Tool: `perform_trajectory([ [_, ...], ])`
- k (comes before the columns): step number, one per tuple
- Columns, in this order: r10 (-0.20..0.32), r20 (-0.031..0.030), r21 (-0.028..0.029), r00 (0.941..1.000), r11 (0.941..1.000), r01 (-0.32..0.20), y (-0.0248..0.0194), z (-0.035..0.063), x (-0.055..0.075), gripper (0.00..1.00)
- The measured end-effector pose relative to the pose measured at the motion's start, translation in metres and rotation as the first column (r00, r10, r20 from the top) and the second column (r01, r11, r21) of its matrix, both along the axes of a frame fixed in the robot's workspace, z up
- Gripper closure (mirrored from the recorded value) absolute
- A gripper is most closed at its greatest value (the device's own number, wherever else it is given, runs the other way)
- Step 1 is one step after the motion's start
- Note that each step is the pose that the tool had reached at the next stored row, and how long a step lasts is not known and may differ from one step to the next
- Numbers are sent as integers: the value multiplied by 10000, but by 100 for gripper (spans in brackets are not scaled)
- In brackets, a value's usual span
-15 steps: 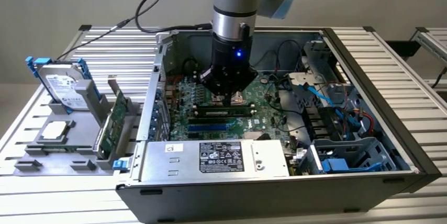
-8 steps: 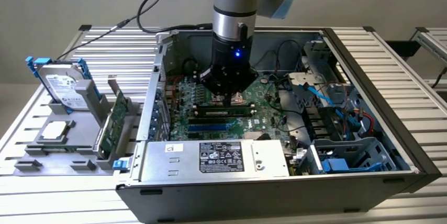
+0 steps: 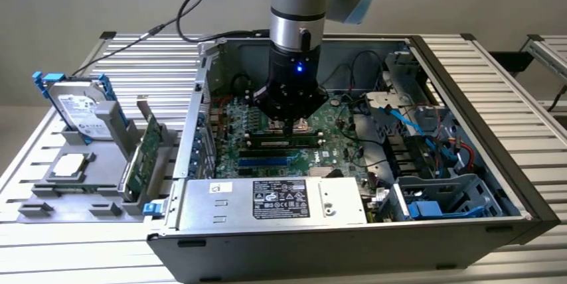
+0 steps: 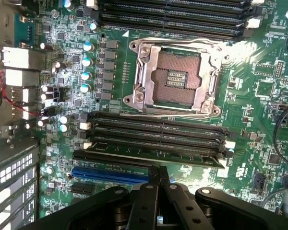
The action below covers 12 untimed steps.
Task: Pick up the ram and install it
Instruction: 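Press down the ram until it locks into place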
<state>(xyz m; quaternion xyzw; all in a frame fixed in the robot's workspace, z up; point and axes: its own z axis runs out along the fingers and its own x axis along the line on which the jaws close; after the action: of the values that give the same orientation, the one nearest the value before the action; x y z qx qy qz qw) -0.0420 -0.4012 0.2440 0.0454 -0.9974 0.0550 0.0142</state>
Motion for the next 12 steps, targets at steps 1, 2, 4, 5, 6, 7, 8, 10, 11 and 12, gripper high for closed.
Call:
perform_trajectory([
  [1,-126,4,-4,9999,9999,126,0,0,-1,89],
  [2,-246,6,-5,9997,9997,246,0,0,-1,89],
  [4,-493,9,-5,9988,9988,493,1,1,0,89],
  [5,-614,11,-4,9981,9981,614,1,1,0,89],
  [6,-729,13,-3,9973,9973,729,1,3,0,89],
  [7,-833,13,-8,9965,9965,833,0,7,0,89],
  [8,-917,25,-8,9958,9958,917,0,8,0,89],
  [10,-934,35,-8,9956,9956,934,0,11,0,89],
  [11,-935,36,-8,9956,9956,935,0,11,0,89],
  [12,-936,36,-8,9956,9956,936,0,11,0,89],
])
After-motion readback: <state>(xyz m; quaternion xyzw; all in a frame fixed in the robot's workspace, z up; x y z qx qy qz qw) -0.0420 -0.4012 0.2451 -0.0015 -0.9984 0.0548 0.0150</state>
